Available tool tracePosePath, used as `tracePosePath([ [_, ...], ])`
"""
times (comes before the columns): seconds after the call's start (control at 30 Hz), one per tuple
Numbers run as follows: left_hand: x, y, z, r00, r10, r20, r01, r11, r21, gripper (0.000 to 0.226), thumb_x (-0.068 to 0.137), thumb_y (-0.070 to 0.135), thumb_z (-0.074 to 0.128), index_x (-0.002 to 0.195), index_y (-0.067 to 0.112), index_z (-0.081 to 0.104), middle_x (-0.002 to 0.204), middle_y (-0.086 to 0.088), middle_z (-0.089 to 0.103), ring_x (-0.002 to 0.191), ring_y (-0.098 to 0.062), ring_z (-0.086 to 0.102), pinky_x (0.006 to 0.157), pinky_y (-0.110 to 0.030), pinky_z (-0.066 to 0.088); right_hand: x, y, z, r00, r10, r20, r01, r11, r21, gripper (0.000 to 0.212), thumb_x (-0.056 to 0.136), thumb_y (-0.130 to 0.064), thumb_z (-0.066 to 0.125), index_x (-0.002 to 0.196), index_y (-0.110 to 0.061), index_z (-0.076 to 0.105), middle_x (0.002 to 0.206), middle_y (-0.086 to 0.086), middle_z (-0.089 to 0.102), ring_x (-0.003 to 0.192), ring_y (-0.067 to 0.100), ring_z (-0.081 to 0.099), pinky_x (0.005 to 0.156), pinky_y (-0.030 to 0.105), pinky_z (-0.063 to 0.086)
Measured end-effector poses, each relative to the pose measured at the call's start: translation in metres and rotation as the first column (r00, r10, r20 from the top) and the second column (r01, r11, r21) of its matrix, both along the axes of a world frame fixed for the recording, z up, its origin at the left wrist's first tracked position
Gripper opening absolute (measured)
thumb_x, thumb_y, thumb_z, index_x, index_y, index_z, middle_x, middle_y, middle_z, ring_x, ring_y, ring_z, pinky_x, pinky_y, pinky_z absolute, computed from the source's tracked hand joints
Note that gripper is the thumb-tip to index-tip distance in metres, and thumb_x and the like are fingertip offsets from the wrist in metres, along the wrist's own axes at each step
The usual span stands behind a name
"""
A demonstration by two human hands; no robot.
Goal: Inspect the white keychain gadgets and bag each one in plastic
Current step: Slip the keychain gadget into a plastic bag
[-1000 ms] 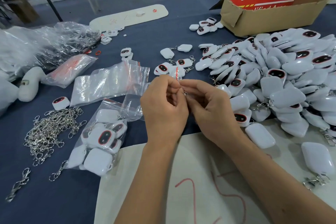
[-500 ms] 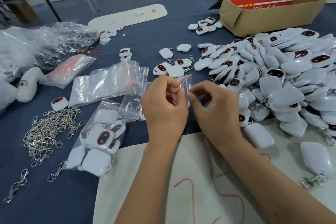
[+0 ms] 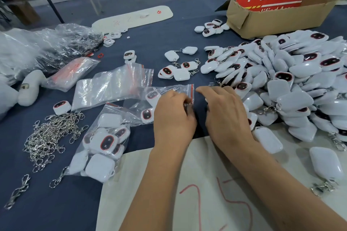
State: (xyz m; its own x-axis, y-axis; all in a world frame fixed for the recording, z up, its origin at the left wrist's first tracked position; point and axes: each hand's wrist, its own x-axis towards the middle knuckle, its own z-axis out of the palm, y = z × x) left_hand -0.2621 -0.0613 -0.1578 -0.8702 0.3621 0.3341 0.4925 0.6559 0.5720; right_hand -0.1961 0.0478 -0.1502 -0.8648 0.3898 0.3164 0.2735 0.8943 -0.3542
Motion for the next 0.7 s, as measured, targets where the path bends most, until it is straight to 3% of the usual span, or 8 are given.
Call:
tracePosePath([
  [0.1,-0.004,-0.004,0.000,0.994,0.102,0.028,-0.102,0.995,0.006,0.016,0.094,0.015,0.060,0.098,0.015,0.075,0.105,-0.001,0.060,0.094,-0.014,0.049,0.071,-0.019,0.025,0.001,-0.002,-0.002,0.999,0.010,-0.045,-0.012,0.999,-0.046,0.060,0.078,0.015,0.060,0.133,-0.010,0.064,0.114,0.011,0.069,0.108,0.035,0.054,0.092,0.045,0.046],
  [0.23,-0.004,-0.007,0.001,0.988,0.138,0.065,-0.141,0.989,0.042,0.017,0.093,0.020,0.063,0.103,0.016,0.075,0.111,0.000,0.060,0.104,-0.018,0.056,0.082,-0.022,0.037,0.001,-0.002,-0.004,0.995,0.005,-0.098,-0.015,0.994,-0.106,0.045,0.092,0.005,0.061,0.134,-0.011,0.062,0.118,0.011,0.068,0.109,0.035,0.059,0.091,0.045,0.047],
  [0.4,-0.002,-0.007,0.007,0.998,-0.069,0.011,0.064,0.959,0.275,0.026,0.083,0.017,0.067,0.106,0.023,0.075,0.105,0.011,0.068,0.094,-0.011,0.063,0.086,-0.032,0.054,-0.002,-0.010,-0.007,0.912,0.054,-0.406,-0.200,0.924,-0.327,0.025,0.099,0.003,0.056,0.120,-0.006,0.067,0.085,0.006,0.074,0.079,0.029,0.067,0.077,0.042,0.049],
  [0.53,0.002,-0.004,0.007,0.986,-0.156,0.053,0.127,0.926,0.355,0.014,0.087,0.027,0.065,0.096,0.026,0.076,0.092,0.016,0.073,0.084,-0.007,0.067,0.079,-0.031,0.055,-0.002,-0.005,-0.009,0.859,-0.041,-0.510,-0.220,0.871,-0.440,0.020,0.100,-0.002,0.059,0.115,-0.012,0.068,0.090,-0.003,0.074,0.081,0.012,0.069,0.078,0.028,0.054],
  [0.63,0.001,-0.003,0.007,0.976,-0.167,0.137,0.096,0.903,0.418,0.010,0.088,0.031,0.071,0.094,0.024,0.075,0.086,0.012,0.074,0.076,-0.011,0.067,0.071,-0.031,0.055,-0.004,0.001,-0.010,0.831,-0.172,-0.529,-0.210,0.783,-0.585,0.015,0.100,-0.010,0.066,0.113,-0.016,0.067,0.091,-0.008,0.071,0.081,0.011,0.070,0.077,0.027,0.057],
  [0.7,-0.001,-0.003,0.008,0.976,-0.113,0.184,0.008,0.871,0.491,0.010,0.089,0.027,0.078,0.088,0.020,0.072,0.077,0.005,0.071,0.069,-0.013,0.065,0.064,-0.031,0.055,-0.006,0.002,-0.010,0.825,-0.237,-0.514,-0.257,0.652,-0.713,0.013,0.099,-0.013,0.070,0.111,-0.014,0.066,0.087,-0.008,0.072,0.077,0.009,0.072,0.074,0.024,0.056],
])
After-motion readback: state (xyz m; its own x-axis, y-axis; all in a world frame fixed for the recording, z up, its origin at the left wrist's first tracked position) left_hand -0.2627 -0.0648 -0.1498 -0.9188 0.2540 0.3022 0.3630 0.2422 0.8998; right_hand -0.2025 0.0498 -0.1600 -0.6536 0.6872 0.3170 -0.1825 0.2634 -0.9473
